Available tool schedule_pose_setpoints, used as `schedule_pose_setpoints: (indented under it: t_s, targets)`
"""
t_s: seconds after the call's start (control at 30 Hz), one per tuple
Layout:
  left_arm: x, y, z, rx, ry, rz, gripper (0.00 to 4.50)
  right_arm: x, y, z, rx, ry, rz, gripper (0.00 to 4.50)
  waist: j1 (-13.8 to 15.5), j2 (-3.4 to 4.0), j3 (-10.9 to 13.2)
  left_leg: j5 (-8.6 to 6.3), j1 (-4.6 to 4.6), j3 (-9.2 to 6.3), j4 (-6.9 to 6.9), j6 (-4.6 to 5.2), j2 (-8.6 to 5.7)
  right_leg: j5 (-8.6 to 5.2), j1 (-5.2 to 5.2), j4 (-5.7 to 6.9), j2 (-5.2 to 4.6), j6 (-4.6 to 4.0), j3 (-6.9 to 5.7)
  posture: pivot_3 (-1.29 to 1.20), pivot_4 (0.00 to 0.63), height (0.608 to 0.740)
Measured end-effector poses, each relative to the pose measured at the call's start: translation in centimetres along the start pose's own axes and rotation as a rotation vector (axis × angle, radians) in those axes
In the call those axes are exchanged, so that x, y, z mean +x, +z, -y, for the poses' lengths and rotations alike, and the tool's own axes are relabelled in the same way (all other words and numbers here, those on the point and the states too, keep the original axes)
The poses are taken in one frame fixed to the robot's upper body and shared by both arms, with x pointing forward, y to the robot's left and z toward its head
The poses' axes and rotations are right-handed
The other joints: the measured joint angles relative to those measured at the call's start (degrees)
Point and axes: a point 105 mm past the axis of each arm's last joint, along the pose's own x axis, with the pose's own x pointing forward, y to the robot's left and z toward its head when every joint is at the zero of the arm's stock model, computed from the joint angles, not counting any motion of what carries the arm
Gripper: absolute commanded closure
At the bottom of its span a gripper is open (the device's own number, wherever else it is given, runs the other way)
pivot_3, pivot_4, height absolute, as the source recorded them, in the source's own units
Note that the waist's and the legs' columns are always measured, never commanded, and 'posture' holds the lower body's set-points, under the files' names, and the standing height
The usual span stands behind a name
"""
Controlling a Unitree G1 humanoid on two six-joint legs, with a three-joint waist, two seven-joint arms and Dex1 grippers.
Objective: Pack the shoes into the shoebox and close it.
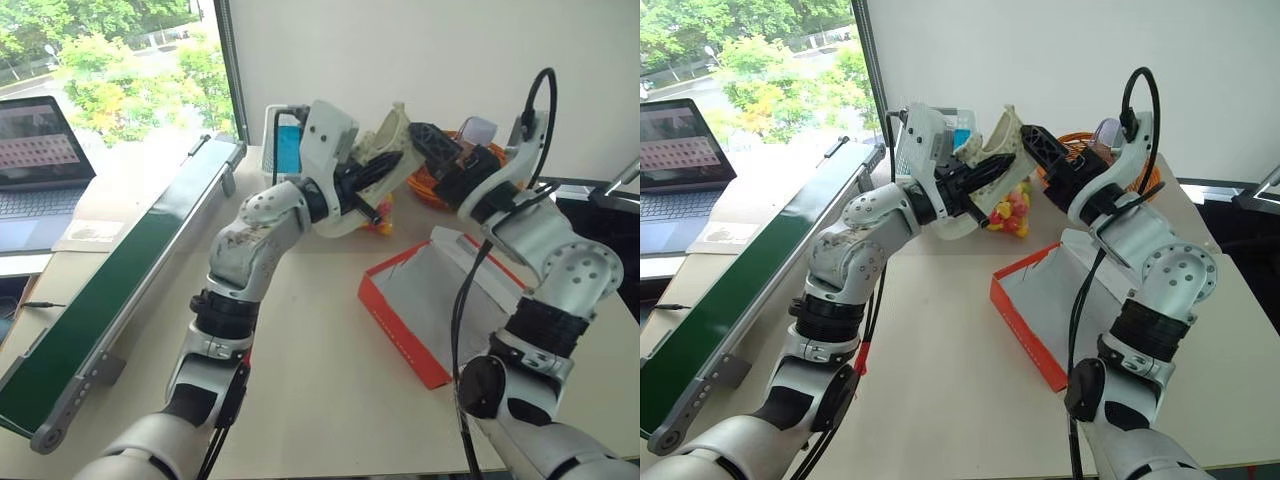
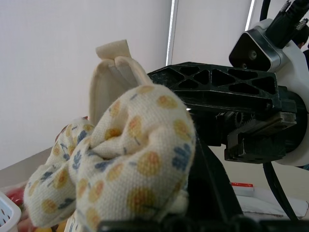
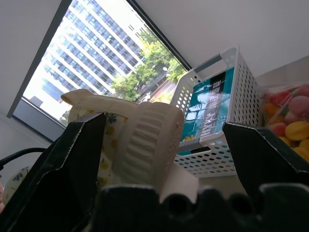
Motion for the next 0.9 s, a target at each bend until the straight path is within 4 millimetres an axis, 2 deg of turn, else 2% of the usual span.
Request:
schedule_pose_setpoints:
  t_s: [0.03, 0.1, 0.23, 0.33, 0.53, 0.57, 0.63, 0.73, 0.77, 0.9]
  targets:
    - [0.0, 0.0, 0.0, 0.0, 0.0, 0.0, 4.5, 0.0, 0.0, -0.2, 0.005, 0.009, -0.001, 0.61, 0.0, 0.0, 0.0, 0.0, 0.0, 0.0, 0.0, 0.0, 0.0, 0.0, 0.0, 0.0, 0.0, 0.0, 0.0, 0.0, 0.15, 0.74]
    - [0.1, 0.0, 0.1, -0.002, 0.0, 0.002, 4.5, 0.1, -0.2, -0.5, 0.009, 0.025, -0.007, 1.44, 0.02, 0.01, 0.0, 0.0, 0.0, -0.01, 0.0, 0.0, 0.0, 0.0, 0.0, -0.01, 0.0, 0.0, 0.0, 0.0, 0.15, 0.74]
    - [0.0, 0.1, 0.0, -0.002, 0.001, 0.004, 4.5, 0.2, -0.1, -0.8, 0.018, 0.044, -0.002, 2.8, 0.04, 0.01, 0.01, 0.0, -0.01, -0.01, 0.0, 0.0, -0.01, 0.0, 0.0, -0.02, 0.0, 0.0, 0.0, 0.0, 0.15, 0.74]
    - [0.0, 0.1, 0.0, -0.003, 0.001, 0.004, 4.5, 0.3, -0.1, -1.0, 0.016, 0.05, 0.0, 3.58, 0.04, 0.02, 0.01, 0.0, -0.01, -0.02, 0.0, 0.0, 0.0, 0.0, 0.0, -0.02, 0.0, 0.0, 0.0, 0.0, 0.15, 0.74]
    - [-0.3, -0.1, -0.2, 0.041, 0.005, -0.027, 4.5, 0.4, -0.2, -0.9, -0.016, 0.034, -0.016, 3.69, 0.03, 0.02, 0.02, 0.0, -0.02, -0.03, 0.0, 0.0, 0.0, 0.0, 0.0, -0.03, 0.0, 0.0, -0.01, 0.0, 0.15, 0.74]
    - [-0.4, -0.1, -0.1, 0.073, -0.002, -0.041, 3.9, 0.4, -0.3, -0.9, -0.034, 0.029, -0.029, 3.69, 0.02, 0.05, 0.03, 0.0, -0.02, -0.02, -0.01, 0.0, -0.01, 0.0, -0.01, -0.03, 0.0, 0.0, 0.0, 0.0, 0.15, 0.74]
    - [-0.7, 0.0, 0.4, 0.102, -0.035, -0.058, 3.43, 0.3, 0.1, -0.7, -0.06, 0.016, -0.03, 3.69, 0.03, 0.14, 0.09, 0.0, -0.03, -0.02, -0.01, 0.0, 0.0, 0.0, 0.0, -0.04, 0.0, 0.0, 0.0, 0.0, 0.15, 0.74]
    - [-1.8, 0.1, 0.9, 0.122, -0.077, -0.083, 2.16, 0.0, 1.6, 0.2, -0.091, -0.022, -0.011, 3.69, 0.02, 0.22, 0.15, 0.0, -0.03, -0.02, 0.0, 0.01, 0.0, 0.0, -0.01, -0.04, 0.0, 0.0, 0.0, 0.0, 0.15, 0.74]
    - [-2.1, 0.1, 0.9, 0.13, -0.082, -0.095, 1.91, -0.1, 2.2, 0.5, -0.106, -0.037, -0.002, 3.69, 0.02, 0.3, 0.19, 0.0, -0.03, -0.01, 0.0, 0.01, -0.01, 0.0, -0.01, -0.04, 0.0, 0.01, 0.01, 0.0, 0.15, 0.74]
    - [-4.0, 0.7, 1.4, 0.14, -0.146, -0.13, 1.91, -0.5, 5.4, 1.1, -0.178, -0.092, 0.048, 3.69, 0.01, 0.43, 0.27, 0.0, -0.03, -0.01, -0.02, 0.01, 0.0, -0.02, -0.02, -0.07, 0.01, 0.0, 0.02, 0.0, 0.15, 0.74]
